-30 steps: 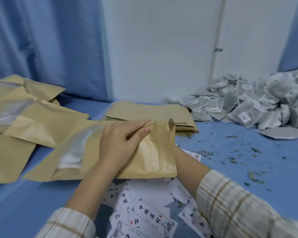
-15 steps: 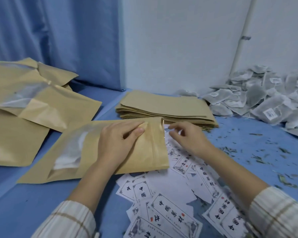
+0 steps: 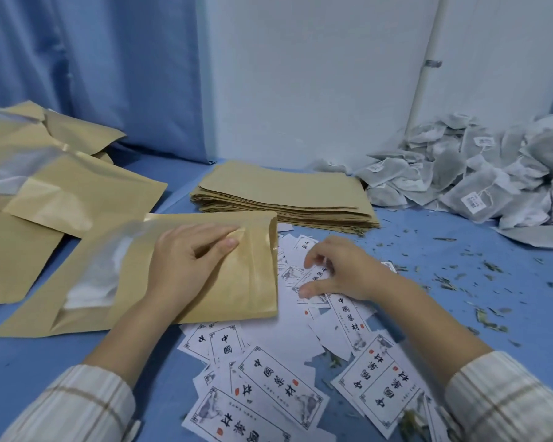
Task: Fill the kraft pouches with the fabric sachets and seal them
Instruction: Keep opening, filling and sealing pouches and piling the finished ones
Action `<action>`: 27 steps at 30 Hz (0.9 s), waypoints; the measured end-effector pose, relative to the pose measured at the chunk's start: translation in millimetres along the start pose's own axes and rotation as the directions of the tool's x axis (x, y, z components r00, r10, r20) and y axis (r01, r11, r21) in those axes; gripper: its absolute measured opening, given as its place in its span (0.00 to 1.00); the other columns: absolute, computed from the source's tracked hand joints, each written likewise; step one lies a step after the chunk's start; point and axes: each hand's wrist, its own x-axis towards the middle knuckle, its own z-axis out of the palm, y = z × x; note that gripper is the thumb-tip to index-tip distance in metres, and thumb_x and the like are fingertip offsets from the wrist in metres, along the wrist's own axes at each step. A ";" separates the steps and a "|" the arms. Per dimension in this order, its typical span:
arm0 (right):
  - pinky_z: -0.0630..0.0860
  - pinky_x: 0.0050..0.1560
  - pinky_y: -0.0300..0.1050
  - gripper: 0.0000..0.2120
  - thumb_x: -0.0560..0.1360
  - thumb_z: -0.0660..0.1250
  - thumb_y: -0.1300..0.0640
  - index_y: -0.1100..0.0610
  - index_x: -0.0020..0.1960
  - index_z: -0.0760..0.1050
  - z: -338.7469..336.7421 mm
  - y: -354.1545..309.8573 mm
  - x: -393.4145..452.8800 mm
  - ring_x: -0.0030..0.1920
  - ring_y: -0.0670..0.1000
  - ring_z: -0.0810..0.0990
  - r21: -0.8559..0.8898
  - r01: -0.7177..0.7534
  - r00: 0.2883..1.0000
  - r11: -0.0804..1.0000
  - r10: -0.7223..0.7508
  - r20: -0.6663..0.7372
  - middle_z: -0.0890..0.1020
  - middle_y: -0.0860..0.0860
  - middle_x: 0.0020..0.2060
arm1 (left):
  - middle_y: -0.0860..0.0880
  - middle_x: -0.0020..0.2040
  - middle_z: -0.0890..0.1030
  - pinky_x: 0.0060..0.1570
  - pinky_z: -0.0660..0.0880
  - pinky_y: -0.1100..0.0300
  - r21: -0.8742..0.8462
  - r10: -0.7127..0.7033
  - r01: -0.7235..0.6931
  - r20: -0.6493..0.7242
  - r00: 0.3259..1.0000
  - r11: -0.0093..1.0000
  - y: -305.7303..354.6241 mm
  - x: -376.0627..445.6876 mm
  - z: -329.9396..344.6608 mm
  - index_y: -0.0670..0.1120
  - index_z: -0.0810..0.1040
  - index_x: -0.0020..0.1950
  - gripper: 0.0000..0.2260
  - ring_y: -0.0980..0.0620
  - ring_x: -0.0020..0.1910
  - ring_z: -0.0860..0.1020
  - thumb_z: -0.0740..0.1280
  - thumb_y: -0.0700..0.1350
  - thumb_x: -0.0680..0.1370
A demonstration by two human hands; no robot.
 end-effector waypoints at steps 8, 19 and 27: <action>0.66 0.59 0.43 0.27 0.71 0.56 0.33 0.49 0.60 0.75 0.8 -1.4 -1.5 0.57 0.47 0.69 -0.024 0.012 1.000 1.000 -0.013 -0.023 0.74 0.47 0.54 | 0.63 0.48 0.82 0.55 0.70 0.67 -0.030 0.002 -0.002 -0.021 1.000 1.000 2.0 -0.9 0.3 0.53 0.84 0.51 0.08 0.65 0.50 0.77 0.70 0.48 0.74; 0.66 0.41 0.32 0.21 0.72 0.68 0.43 0.49 0.62 0.73 -6.2 3.5 2.5 0.41 0.39 0.71 -0.003 -0.075 0.994 0.997 0.075 0.085 0.74 0.42 0.43 | 0.62 0.49 0.82 0.55 0.67 0.71 0.005 0.009 -0.009 -0.018 1.000 1.000 1.1 -1.3 2.1 0.52 0.84 0.51 0.07 0.68 0.50 0.74 0.70 0.47 0.74; 0.63 0.67 0.50 0.31 0.73 0.61 0.38 0.53 0.70 0.65 2.3 5.9 5.7 0.67 0.53 0.64 -0.202 -0.144 0.989 0.969 0.144 -0.011 0.69 0.52 0.66 | 0.64 0.48 0.81 0.53 0.65 0.75 0.017 0.027 -0.027 -0.002 1.000 0.999 1.0 -1.2 1.8 0.54 0.84 0.51 0.08 0.72 0.49 0.74 0.69 0.49 0.74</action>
